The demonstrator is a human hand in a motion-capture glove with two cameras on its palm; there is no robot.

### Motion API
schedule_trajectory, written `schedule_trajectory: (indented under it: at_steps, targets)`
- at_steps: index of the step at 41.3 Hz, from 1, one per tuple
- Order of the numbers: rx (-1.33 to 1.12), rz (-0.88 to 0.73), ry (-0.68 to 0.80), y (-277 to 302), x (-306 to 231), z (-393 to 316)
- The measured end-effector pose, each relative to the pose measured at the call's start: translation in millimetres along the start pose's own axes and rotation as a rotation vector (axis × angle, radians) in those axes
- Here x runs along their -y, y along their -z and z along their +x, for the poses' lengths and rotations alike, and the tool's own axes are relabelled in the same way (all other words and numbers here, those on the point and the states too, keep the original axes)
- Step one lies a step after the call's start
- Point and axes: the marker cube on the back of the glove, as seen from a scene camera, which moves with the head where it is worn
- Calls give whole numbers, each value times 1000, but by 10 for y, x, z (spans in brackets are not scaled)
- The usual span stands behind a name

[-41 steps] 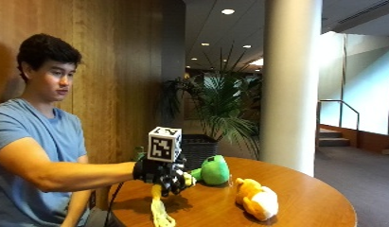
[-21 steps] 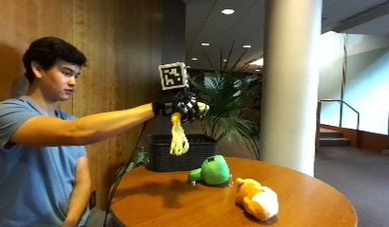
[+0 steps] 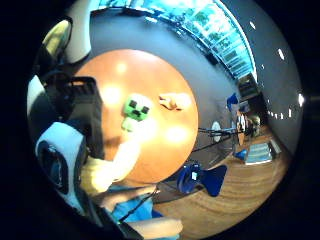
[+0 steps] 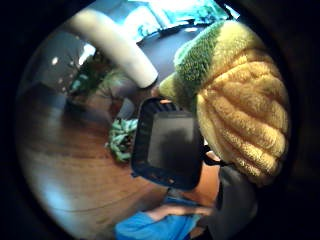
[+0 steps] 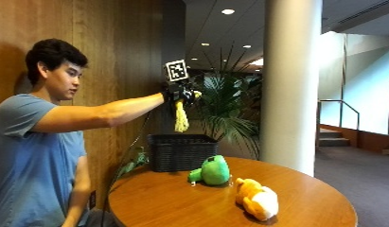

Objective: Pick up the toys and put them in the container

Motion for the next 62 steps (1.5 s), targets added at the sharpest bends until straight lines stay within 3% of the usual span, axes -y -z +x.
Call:
schedule_trajectory:
  at_steps: [11,18,28,35,39,44,50,55,62]
  targets:
    - [-4,-68,147,-519,-177,8]
    - [85,-198,46,-694,-174,-213]
    - [35,-257,113,-659,-222,147]
    - [-26,-275,9,-675,43,-41]
    - [-8,-279,-115,-716,110,267]
    - [-103,-319,-88,-887,72,782]
    - [17,-332,-356,-1148,221,1060]
    - [-74,-396,-131,-1422,67,1447]
    - [-65,-445,-222,-1833,89,1642]
